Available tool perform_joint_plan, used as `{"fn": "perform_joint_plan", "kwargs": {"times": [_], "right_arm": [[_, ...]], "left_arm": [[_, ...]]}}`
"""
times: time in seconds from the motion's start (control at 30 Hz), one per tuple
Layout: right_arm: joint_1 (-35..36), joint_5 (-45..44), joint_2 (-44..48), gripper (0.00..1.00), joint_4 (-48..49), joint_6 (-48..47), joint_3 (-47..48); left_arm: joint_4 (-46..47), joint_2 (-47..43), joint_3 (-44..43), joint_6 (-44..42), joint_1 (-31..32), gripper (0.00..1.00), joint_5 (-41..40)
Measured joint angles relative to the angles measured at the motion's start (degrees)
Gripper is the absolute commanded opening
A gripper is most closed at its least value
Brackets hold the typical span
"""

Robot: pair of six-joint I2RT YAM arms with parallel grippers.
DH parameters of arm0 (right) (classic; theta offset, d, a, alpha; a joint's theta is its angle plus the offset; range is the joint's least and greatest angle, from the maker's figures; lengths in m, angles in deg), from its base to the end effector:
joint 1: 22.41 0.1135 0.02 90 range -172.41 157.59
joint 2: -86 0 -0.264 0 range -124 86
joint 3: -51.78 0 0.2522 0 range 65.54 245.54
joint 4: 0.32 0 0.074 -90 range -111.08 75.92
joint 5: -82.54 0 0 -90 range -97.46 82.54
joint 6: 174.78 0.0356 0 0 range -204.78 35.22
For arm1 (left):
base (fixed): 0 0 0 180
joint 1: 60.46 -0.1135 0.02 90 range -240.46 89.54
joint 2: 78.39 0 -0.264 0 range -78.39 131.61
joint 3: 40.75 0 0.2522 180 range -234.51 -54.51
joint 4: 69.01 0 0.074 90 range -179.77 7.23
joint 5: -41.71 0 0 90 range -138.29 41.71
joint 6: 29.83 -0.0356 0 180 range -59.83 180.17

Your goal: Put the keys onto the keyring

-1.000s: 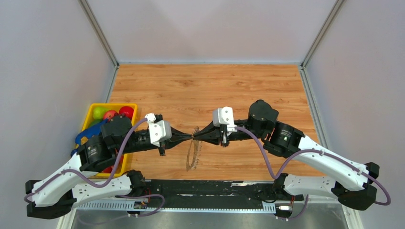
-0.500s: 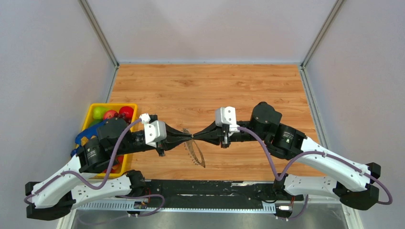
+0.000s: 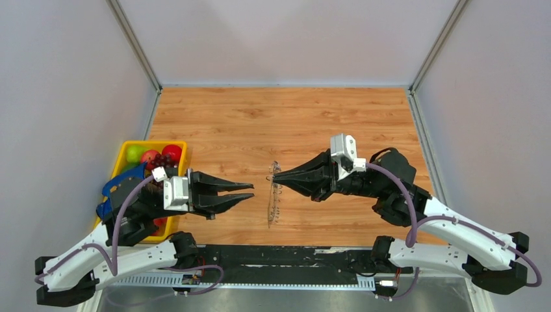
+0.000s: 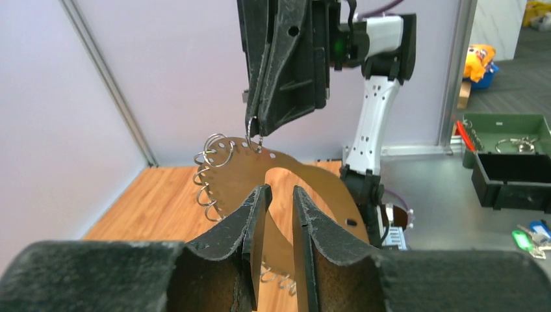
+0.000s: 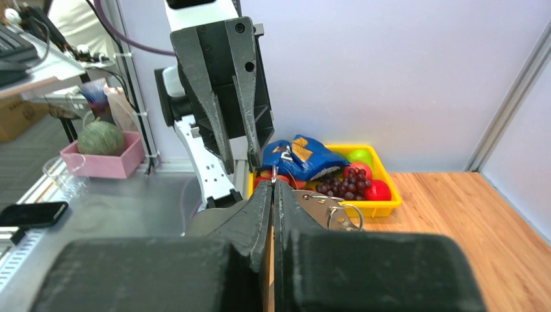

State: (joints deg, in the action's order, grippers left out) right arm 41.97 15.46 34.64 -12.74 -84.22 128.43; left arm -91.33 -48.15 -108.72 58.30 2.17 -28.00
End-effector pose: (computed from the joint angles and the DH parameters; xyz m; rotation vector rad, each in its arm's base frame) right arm 0.0685 0.1749 0.4512 -1.0631 1.0204 1.2059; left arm 0.0327 -0.0900 0.4293 1.0037 0.9873 -1.1216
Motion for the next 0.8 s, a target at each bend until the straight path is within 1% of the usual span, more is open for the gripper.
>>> {"fn": "perform_joint_plan", "kwargs": {"times": [0.23, 0.43, 0.67, 0.8], "right_arm": [[0.0, 0.07, 0.76, 0.0, 8.35, 6.29, -4.94], [0.0, 0.61, 0.85, 0.0, 13.99, 10.03, -8.31], [0.0, 1.75, 0.9, 0.0, 19.06, 12.11, -8.66], [0.04, 2.19, 0.9, 0.0, 20.24, 12.39, -8.66]], "left_arm": [[9.92, -0.09, 3.74, 3.17, 0.0, 0.3, -0.04], [15.61, 1.22, 4.94, 5.31, 0.0, 0.3, 0.28], [18.08, 2.47, 5.11, 6.36, 0.0, 0.3, 0.66], [18.34, 2.82, 5.14, 6.73, 0.0, 0.3, 0.83]]}}
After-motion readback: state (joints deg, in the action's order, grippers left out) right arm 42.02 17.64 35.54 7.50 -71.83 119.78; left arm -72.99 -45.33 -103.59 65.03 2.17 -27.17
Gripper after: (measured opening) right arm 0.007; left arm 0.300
